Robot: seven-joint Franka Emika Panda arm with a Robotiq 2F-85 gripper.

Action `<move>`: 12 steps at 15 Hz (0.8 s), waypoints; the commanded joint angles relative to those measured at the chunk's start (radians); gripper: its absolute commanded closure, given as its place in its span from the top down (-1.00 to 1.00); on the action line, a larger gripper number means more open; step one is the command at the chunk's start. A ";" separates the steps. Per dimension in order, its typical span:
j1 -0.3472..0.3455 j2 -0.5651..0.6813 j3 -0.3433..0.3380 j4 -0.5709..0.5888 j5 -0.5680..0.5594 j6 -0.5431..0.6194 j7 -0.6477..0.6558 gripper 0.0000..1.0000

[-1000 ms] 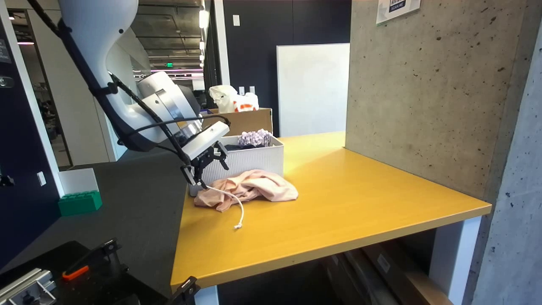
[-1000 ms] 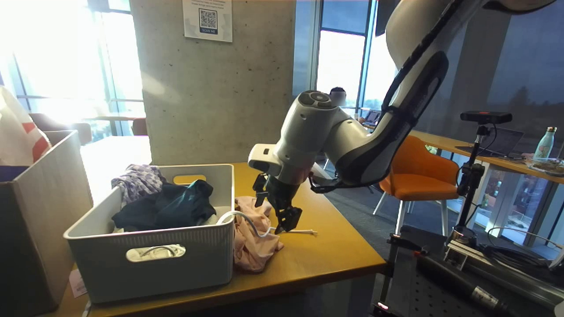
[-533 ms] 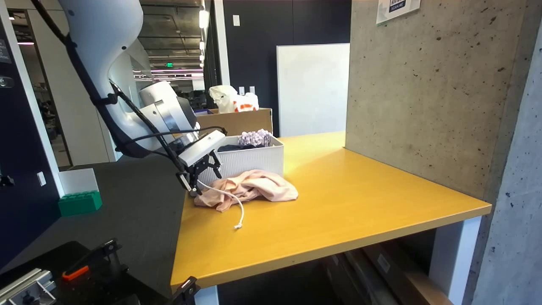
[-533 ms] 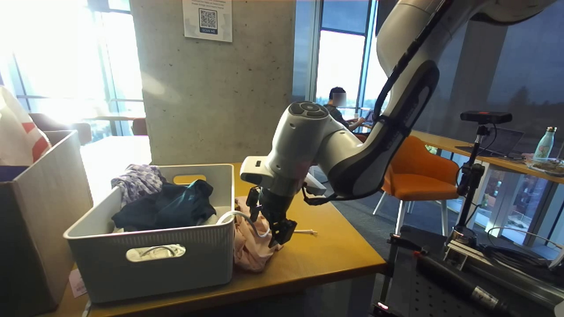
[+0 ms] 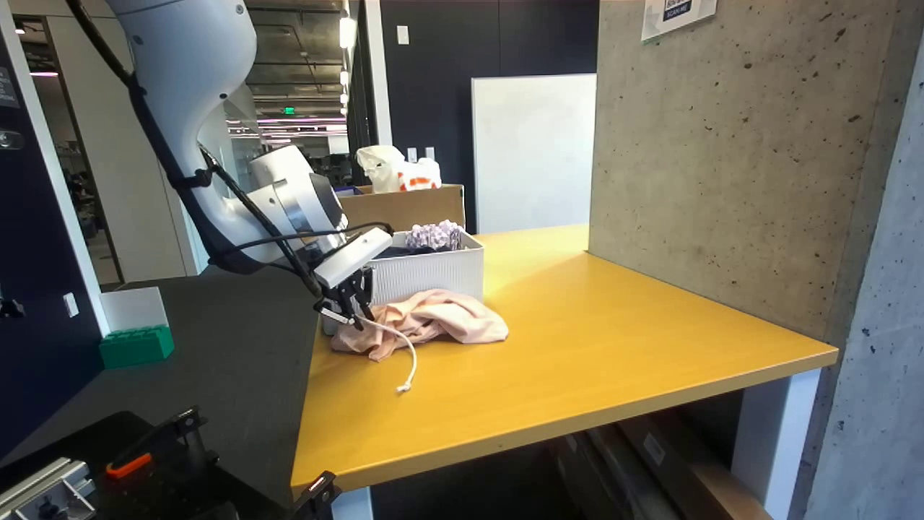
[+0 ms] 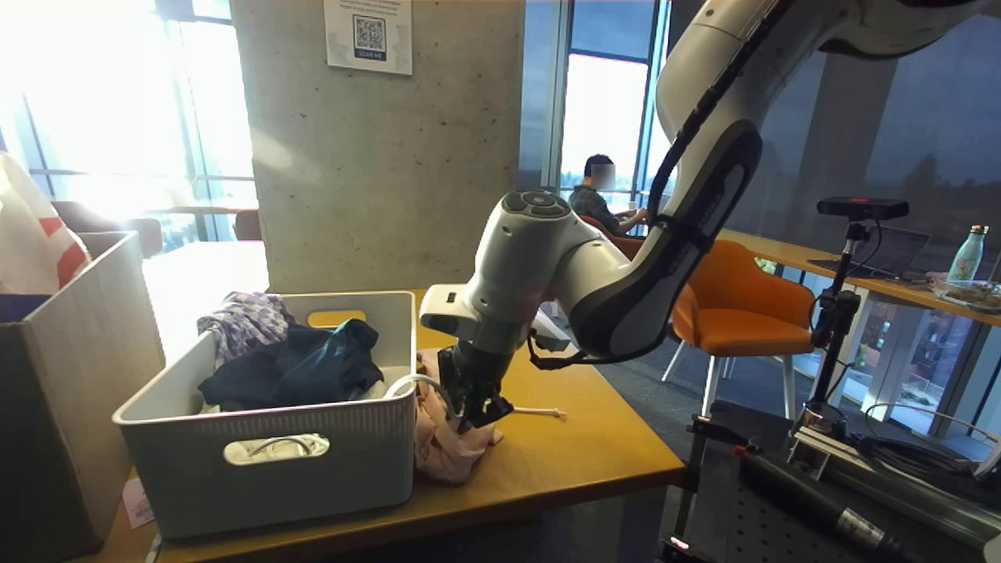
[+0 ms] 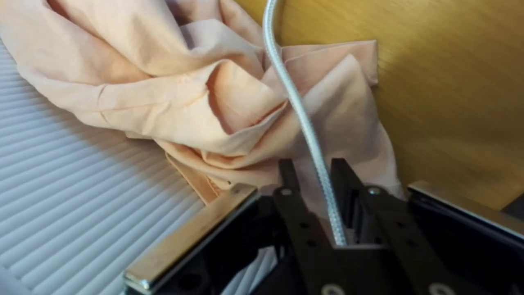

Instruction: Place the string and pink clothing in the basket

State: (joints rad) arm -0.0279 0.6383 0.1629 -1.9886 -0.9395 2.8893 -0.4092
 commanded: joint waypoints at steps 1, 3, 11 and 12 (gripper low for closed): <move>0.027 -0.008 -0.014 0.002 0.024 -0.018 -0.060 -0.98; 0.047 -0.034 -0.022 -0.019 0.015 -0.025 -0.039 -1.00; 0.141 -0.348 -0.032 -0.143 -0.010 -0.115 0.050 -0.98; 0.145 -0.393 -0.032 -0.147 -0.016 -0.131 0.050 -0.98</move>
State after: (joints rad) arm 0.0817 0.4223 0.1505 -2.0537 -0.9406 2.8124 -0.3786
